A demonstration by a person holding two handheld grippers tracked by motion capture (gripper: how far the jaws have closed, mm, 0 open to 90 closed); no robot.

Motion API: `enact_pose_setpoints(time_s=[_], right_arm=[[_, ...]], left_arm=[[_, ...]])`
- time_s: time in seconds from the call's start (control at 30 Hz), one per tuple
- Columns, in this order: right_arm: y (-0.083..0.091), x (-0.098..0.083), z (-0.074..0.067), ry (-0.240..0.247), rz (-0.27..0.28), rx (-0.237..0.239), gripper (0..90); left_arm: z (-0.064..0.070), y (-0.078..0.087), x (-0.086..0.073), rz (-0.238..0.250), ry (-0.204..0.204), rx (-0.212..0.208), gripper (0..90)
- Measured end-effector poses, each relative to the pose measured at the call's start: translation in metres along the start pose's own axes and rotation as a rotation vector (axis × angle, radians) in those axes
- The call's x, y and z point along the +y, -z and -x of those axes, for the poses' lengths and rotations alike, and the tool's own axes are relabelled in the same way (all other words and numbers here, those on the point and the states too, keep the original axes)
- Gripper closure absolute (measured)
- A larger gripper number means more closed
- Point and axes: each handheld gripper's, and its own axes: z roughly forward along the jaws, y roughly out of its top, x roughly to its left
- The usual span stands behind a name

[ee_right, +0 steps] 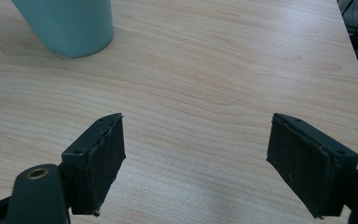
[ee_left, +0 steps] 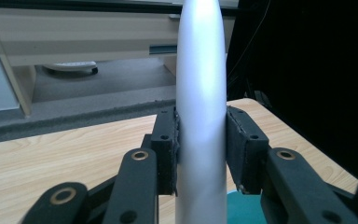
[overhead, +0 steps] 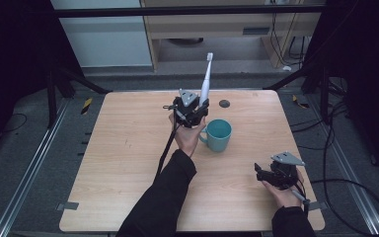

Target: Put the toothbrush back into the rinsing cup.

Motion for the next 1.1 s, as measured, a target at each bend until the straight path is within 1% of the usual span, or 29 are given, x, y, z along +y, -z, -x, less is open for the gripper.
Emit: enact_pose_setpoints(time_s=[0.13,0.2,0.23,0.33,0.43,0.57,0.7,0.77,0.87,0.9,0.93,0.97,1.07,1.1], right_arm=[[0.0,0.0,0.0,-0.003,-0.001,0.001,18.6],[0.0,0.0,0.0,-0.002,-0.002,0.001,18.6],[0.0,0.0,0.0,-0.001,-0.003,0.002,18.5],[0.0,0.0,0.0,-0.001,-0.004,0.003,18.5],[-0.001,0.0,0.0,0.002,-0.006,0.002,18.4],[-0.001,-0.001,0.0,0.0,-0.005,0.0,18.4],[-0.001,-0.001,0.0,0.001,-0.006,0.002,18.4],[-0.002,-0.001,0.0,-0.001,-0.009,0.002,18.3],[-0.001,-0.001,0.0,0.001,-0.009,0.002,18.3],[-0.002,-0.001,0.0,0.001,-0.009,0.002,18.3],[-0.002,-0.001,0.0,-0.002,-0.01,0.001,18.3],[-0.002,-0.001,0.0,-0.002,-0.011,0.002,18.3],[-0.002,-0.001,0.0,0.006,-0.009,0.004,18.4],[-0.002,-0.001,0.0,0.006,-0.009,0.004,18.4]], left_arm=[[0.009,-0.006,-0.002,0.014,-0.002,-0.008,65.9],[0.011,-0.007,-0.003,0.008,0.004,-0.014,65.9],[0.014,-0.01,-0.004,0.011,-0.004,-0.016,65.9],[0.018,-0.014,-0.005,0.01,-0.002,-0.024,65.9],[0.02,-0.017,-0.006,0.005,-0.006,-0.028,65.9],[0.023,-0.023,-0.009,0.009,0.0,-0.024,65.9],[0.027,-0.028,-0.013,0.002,0.005,-0.027,65.9],[0.029,-0.032,-0.018,-0.008,-0.001,-0.026,65.9],[0.031,-0.033,-0.02,-0.01,-0.005,-0.027,65.9],[0.032,-0.034,-0.021,-0.013,-0.009,-0.026,65.9],[0.033,-0.034,-0.024,-0.02,-0.022,-0.024,65.9],[0.033,-0.034,-0.024,-0.02,-0.022,-0.024,65.9],[0.037,-0.037,-0.032,-0.033,-0.033,-0.026,65.9],[0.037,-0.037,-0.032,-0.033,-0.033,-0.026,65.9]])
